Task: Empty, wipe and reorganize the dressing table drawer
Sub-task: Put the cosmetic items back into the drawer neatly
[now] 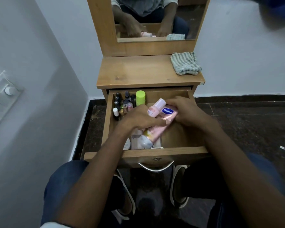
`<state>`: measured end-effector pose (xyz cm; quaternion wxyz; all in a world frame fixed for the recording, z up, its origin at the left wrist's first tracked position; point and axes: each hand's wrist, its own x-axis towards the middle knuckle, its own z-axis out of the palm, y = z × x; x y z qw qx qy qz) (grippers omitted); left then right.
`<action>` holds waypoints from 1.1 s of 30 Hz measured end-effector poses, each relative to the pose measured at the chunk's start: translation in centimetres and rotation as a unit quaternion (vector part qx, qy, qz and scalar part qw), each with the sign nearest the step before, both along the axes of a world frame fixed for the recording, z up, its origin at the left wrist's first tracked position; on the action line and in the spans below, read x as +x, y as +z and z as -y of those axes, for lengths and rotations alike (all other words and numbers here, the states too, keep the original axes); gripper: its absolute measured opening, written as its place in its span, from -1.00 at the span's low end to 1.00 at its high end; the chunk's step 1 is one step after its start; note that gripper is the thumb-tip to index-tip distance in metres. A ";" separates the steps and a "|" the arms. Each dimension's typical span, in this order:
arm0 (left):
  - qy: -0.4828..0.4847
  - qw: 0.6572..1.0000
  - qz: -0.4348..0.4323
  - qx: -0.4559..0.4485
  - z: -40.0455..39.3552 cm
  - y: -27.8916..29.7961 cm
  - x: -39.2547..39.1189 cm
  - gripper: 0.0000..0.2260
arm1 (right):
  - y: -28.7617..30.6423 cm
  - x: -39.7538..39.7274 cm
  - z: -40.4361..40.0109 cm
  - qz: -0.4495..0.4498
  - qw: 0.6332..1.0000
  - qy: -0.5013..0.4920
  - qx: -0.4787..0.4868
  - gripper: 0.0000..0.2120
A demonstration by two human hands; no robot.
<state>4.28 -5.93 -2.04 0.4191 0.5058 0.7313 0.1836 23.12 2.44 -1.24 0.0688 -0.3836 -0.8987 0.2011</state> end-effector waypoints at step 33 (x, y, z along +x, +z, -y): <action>0.056 0.997 -0.018 0.051 -0.2 0.6 2.7 -0.55 | -0.8 -0.3 1.9 0.159 0.985 -0.064 -0.013 -0.67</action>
